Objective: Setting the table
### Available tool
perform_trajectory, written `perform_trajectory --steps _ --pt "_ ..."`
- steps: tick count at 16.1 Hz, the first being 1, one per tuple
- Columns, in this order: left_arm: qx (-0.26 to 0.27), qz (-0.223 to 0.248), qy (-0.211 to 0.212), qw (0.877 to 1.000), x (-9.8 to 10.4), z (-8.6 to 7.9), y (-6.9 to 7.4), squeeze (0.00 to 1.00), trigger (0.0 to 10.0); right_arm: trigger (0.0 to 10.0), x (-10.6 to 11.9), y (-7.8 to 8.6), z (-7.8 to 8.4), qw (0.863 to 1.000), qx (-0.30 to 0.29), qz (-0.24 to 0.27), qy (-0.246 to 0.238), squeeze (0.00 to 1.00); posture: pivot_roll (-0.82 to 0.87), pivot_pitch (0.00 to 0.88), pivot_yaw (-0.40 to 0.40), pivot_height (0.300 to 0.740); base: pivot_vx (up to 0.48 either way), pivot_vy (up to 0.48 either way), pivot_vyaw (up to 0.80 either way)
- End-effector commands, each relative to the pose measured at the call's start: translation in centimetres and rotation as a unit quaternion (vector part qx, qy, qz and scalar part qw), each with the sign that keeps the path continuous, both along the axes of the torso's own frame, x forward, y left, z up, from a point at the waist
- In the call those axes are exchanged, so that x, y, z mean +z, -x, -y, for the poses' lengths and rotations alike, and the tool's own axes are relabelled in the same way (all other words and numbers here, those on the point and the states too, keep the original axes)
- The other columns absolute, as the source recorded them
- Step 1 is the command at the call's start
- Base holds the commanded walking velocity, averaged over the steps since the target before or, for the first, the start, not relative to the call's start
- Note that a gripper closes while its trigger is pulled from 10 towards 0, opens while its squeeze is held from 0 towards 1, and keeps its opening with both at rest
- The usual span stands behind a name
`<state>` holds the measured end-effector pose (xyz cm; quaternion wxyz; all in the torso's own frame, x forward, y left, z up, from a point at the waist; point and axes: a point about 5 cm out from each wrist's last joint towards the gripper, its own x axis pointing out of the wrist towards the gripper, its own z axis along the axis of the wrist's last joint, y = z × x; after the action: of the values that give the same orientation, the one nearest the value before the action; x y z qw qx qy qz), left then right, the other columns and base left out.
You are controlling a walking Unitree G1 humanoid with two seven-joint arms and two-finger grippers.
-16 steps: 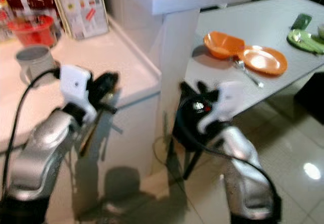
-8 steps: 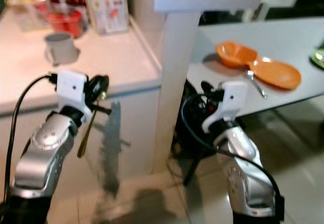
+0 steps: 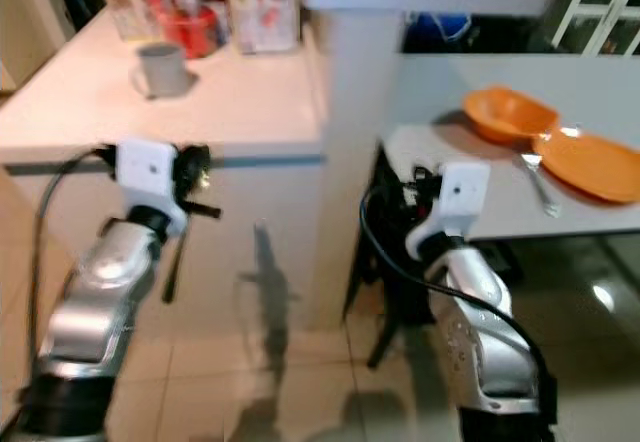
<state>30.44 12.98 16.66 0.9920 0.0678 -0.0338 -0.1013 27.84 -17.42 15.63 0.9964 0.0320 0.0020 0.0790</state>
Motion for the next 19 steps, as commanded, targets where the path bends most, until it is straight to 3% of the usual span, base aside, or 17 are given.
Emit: perform_trajectory --steps 1,11,15,19 --pt "0.013 0.016 -0.011 1.0 0.4 -0.6 -0.3 0.0 10.0 10.0 0.4 -0.1 -0.7 1.0 0.011 0.017 0.023 0.0 0.0 0.0 -0.027 0.74 0.0 -0.368 0.0" --pt "0.018 0.001 -0.062 0.998 -1.0 -2.8 0.8 0.0 10.0 10.0 -0.1 -0.9 -0.6 0.999 0.007 0.027 0.028 0.0 0.04 0.0 -0.055 0.74 0.0 -0.366 0.0" --pt "0.048 -0.006 -0.062 0.997 -1.0 -4.2 2.6 0.0 10.0 10.0 -0.7 -1.3 -1.5 0.999 0.023 0.027 0.016 0.0 0.08 0.0 -0.064 0.74 0.0 -0.368 0.0" --pt "0.058 -0.009 -0.076 0.995 -0.9 -4.9 3.7 0.0 10.0 10.0 -1.5 -1.3 -1.0 0.999 0.031 0.029 0.02 0.0 0.11 0.0 -0.055 0.74 0.0 -0.364 0.0"
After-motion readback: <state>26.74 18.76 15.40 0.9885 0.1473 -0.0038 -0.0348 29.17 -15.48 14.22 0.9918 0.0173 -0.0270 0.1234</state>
